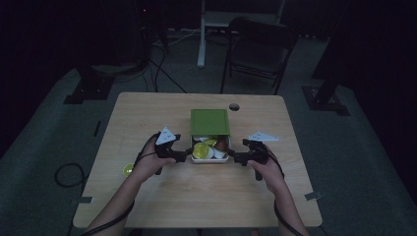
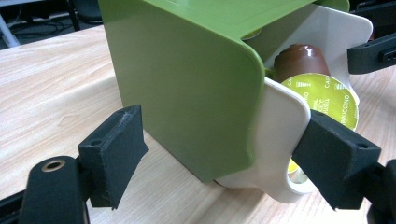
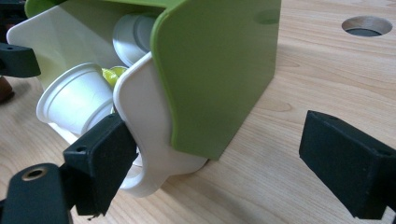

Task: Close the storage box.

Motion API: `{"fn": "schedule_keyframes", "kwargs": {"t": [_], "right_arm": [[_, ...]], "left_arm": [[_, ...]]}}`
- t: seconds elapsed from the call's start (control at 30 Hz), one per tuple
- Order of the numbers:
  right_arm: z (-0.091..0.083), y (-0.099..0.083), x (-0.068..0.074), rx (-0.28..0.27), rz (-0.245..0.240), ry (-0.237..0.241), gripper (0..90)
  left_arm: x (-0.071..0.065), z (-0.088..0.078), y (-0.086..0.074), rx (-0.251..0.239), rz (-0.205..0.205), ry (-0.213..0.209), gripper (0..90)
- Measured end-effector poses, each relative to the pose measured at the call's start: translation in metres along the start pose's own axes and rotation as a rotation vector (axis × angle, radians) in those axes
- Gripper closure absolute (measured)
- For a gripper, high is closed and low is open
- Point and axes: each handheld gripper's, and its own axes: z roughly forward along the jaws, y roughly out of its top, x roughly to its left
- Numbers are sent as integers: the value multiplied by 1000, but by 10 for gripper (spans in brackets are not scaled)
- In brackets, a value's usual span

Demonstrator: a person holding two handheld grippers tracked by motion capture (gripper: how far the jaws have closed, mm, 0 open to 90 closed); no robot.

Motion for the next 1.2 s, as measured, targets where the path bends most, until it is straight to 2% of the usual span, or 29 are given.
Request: {"fn": "schedule_keyframes", "kwargs": {"t": [0.17, 0.37, 0.77, 0.93, 1.03, 1.2], "right_arm": [[2, 1, -1, -5, 5, -9, 112], [6, 2, -3, -11, 17, -19, 113], [12, 6, -4, -11, 30, -51, 112], [13, 7, -4, -13, 38, -71, 112], [13, 7, -2, -15, 21, -93, 112], [14, 8, -2, -14, 40, -95, 112]], "left_arm": [[1, 2, 2, 1, 9, 13, 190], [4, 5, 4, 0, -5, 27, 190], [6, 11, 7, -2, 1, 61, 190], [7, 13, 8, -2, 0, 64, 190], [8, 13, 9, 3, 0, 63, 190], [9, 14, 10, 3, 1, 69, 190]]}}
